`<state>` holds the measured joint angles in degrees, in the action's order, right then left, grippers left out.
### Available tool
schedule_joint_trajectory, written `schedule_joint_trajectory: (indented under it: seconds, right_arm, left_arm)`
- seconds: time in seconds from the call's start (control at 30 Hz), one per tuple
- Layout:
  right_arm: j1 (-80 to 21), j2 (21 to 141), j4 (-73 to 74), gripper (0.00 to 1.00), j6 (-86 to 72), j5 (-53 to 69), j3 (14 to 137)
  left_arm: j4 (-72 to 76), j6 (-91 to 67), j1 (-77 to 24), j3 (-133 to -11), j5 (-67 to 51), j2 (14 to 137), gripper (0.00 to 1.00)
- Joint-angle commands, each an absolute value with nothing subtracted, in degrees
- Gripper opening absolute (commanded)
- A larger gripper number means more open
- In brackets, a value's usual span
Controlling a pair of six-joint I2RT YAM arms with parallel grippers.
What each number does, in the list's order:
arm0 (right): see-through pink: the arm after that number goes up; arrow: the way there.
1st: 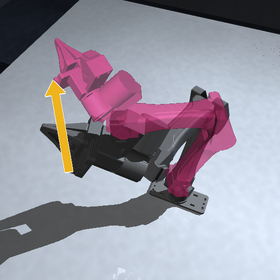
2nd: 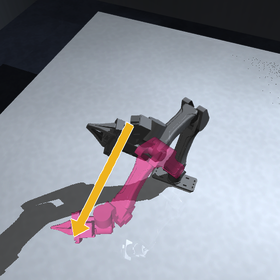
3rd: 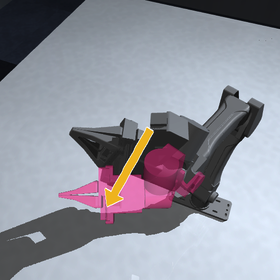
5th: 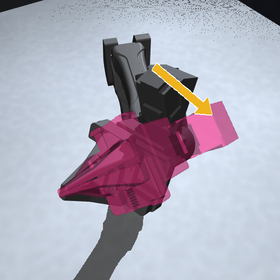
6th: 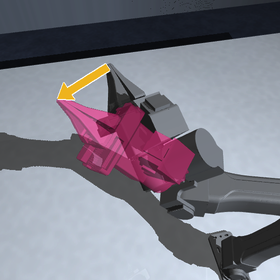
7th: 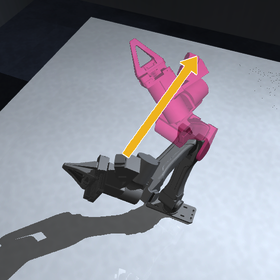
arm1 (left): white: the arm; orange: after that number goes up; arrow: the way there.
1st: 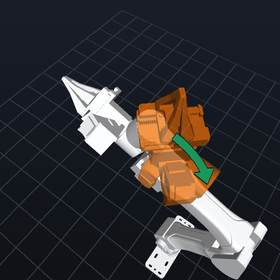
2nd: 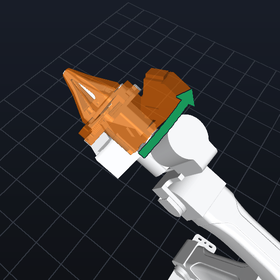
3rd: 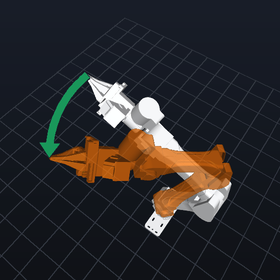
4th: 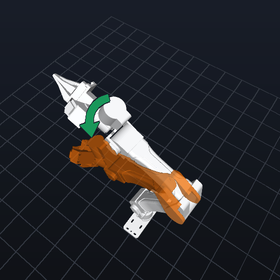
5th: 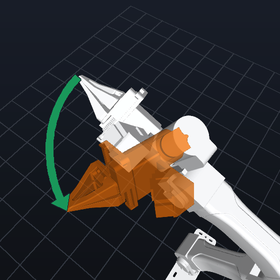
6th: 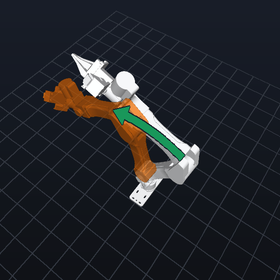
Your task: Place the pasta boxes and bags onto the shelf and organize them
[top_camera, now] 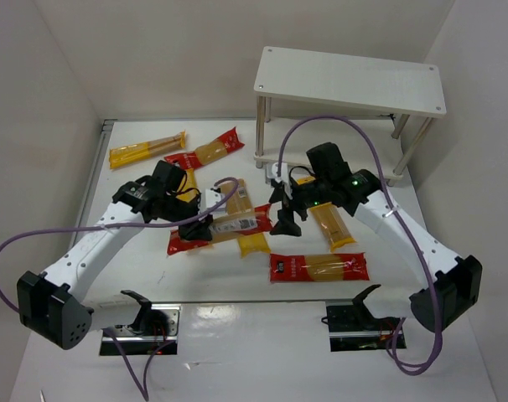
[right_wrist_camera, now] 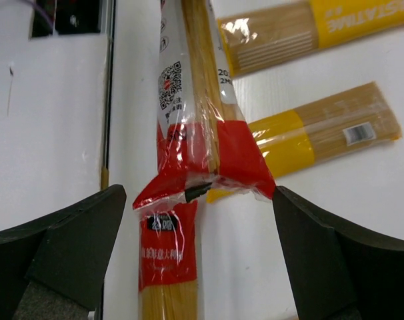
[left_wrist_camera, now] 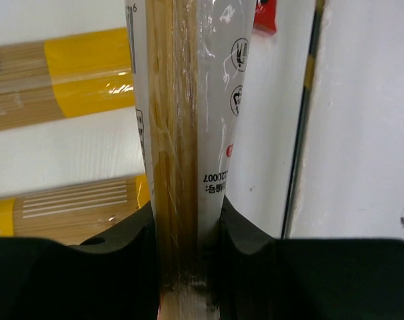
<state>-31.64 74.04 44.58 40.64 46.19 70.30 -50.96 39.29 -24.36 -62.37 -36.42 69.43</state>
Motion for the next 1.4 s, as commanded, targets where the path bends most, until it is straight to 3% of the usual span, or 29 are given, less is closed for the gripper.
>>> schedule_joint_trajectory:
  seconds: [0.0,0.23,0.5,0.9,1.37]
  right_arm:
    - [-26.13,69.18,33.77,0.99,32.62,52.62,68.74]
    - [-19.08,69.95,24.62,0.99,23.55,61.69,66.62]
    - [-18.54,72.33,19.52,0.99,20.04,62.84,64.78]
    - [-18.54,76.90,20.12,0.99,20.65,63.37,68.46]
    - [-17.49,77.34,31.28,0.99,31.11,61.70,72.69]
  left_arm:
    - [-48.86,42.01,-21.45,-66.27,-52.26,67.06,0.00]
    - [-47.20,40.09,-18.81,-68.12,-62.39,71.10,0.00]
    - [-34.73,28.93,-18.28,-68.64,-67.05,72.51,0.00]
    - [-24.17,15.03,-18.28,-74.87,-63.64,78.48,0.00]
    - [-28.83,21.26,-18.28,-74.71,-60.21,79.19,0.00]
